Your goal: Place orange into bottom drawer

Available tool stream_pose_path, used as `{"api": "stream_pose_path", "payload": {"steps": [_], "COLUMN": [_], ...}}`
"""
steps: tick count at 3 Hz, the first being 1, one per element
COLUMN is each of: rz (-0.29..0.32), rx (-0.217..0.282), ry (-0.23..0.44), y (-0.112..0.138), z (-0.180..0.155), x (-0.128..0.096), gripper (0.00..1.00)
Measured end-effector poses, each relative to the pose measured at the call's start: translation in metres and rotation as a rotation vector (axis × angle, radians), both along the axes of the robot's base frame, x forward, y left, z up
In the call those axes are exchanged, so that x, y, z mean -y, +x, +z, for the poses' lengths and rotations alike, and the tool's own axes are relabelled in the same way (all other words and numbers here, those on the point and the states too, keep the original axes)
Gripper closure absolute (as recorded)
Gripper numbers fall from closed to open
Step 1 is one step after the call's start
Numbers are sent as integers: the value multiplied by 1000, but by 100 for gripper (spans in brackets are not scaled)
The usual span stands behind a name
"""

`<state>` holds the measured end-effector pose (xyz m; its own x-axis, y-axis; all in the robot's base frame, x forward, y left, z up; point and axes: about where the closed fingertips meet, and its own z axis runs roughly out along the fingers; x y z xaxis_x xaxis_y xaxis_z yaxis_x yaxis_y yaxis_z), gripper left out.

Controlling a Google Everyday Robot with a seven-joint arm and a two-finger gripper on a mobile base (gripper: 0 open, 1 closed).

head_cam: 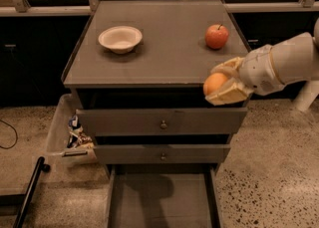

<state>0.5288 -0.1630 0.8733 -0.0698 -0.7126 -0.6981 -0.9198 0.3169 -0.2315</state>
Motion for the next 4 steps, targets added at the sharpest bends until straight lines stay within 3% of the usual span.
{"api": "stream_pose_path", "payload": {"steps": [1, 2, 3, 4], "rz": [-3, -18, -45, -23], "rx": [-6, 0, -43, -85], "ry": [-1, 16, 71, 92], "y": [-2, 15, 15, 6], "z": [-3, -7, -60, -135], "x": [2, 1, 0, -7], "gripper": [100, 100, 100, 100]}}
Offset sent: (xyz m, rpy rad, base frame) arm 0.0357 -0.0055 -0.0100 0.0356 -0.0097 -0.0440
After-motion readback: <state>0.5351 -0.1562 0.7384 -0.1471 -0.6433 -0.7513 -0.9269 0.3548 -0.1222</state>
